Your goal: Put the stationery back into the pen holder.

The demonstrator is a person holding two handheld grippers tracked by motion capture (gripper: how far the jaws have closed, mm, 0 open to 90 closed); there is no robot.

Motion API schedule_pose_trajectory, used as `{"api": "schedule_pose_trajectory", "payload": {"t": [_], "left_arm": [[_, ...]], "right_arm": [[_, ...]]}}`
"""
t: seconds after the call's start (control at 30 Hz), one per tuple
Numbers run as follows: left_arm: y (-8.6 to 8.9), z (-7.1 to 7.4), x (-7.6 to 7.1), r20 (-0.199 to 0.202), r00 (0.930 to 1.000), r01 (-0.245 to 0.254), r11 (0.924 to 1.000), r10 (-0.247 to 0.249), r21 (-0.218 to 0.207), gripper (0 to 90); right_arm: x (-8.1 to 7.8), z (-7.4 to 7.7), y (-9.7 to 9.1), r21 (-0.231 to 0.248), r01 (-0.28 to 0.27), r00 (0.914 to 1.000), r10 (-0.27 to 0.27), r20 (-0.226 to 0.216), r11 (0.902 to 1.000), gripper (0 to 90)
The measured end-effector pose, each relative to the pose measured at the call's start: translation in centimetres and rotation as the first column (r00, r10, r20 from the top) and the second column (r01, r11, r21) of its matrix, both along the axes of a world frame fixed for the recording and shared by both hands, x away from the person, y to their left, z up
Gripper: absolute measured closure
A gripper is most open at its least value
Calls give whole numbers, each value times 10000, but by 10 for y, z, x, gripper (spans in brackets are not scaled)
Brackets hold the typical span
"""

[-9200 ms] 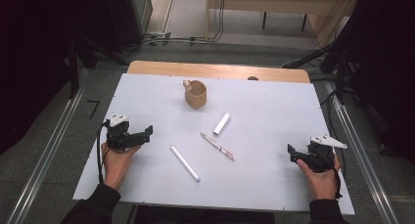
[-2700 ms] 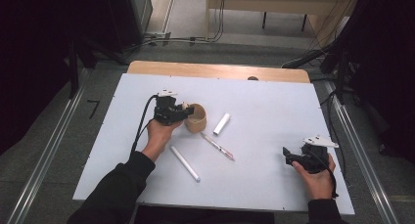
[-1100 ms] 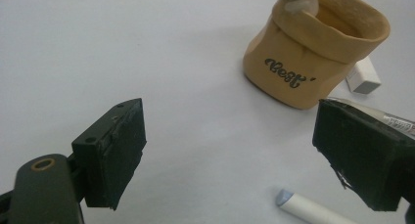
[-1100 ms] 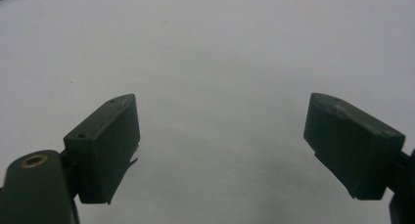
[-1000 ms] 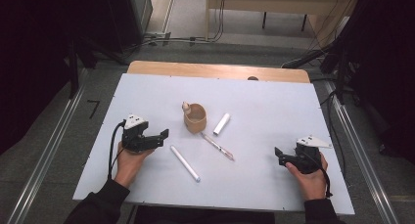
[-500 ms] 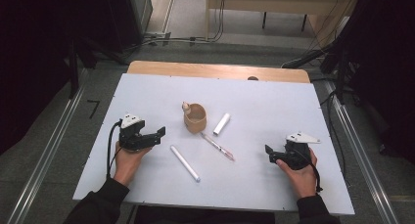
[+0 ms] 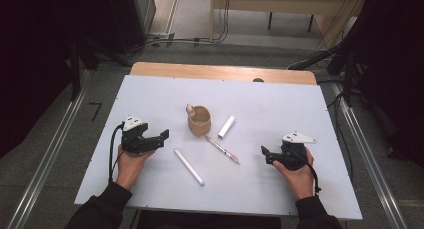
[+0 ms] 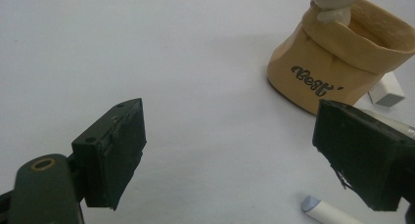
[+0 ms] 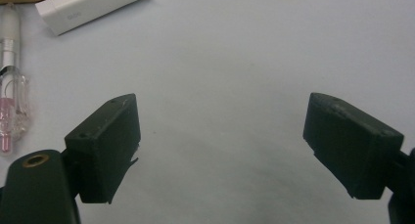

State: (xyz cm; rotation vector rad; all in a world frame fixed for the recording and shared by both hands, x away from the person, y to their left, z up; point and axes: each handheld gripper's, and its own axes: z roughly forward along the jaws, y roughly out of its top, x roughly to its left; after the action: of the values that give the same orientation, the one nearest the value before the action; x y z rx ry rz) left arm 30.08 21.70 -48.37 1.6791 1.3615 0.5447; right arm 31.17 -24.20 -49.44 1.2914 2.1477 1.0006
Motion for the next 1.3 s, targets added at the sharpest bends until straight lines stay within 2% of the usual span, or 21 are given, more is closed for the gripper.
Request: {"api": "schedule_pose_trajectory", "payload": {"t": [0.27, 0.4, 0.63, 0.83, 0.93, 1.3], "left_arm": [[1, 0, 0, 19, 10000, -60, 10000, 60, 13, 133], [2, -1, 1, 21, 10000, -74, 10000, 74, 35, 133], [2, -2, 1, 26, 10000, -92, 9999, 92, 50, 133], [1, -2, 1, 51, 9999, -105, 9999, 105, 50, 133], [1, -2, 1, 37, 9999, -95, 9999, 95, 54, 133], [1, -2, 1, 52, 10000, -78, 10000, 78, 21, 133]], "right_arm": [[3, 0, 15, -60, -308, 9995, 309, 72, 9995, 127], [3, 1, 21, 37, -376, 9990, 375, 246, 9993, 128], [6, 0, 33, 282, -612, 9979, 605, 245, 9977, 130], [7, -3, 49, -27, -642, 9971, 643, 411, 9979, 132], [8, -4, 56, 53, -867, 9959, 865, 274, 9962, 143], [10, -6, 79, 467, -1521, 9880, 1505, 361, 9873, 209]]}}
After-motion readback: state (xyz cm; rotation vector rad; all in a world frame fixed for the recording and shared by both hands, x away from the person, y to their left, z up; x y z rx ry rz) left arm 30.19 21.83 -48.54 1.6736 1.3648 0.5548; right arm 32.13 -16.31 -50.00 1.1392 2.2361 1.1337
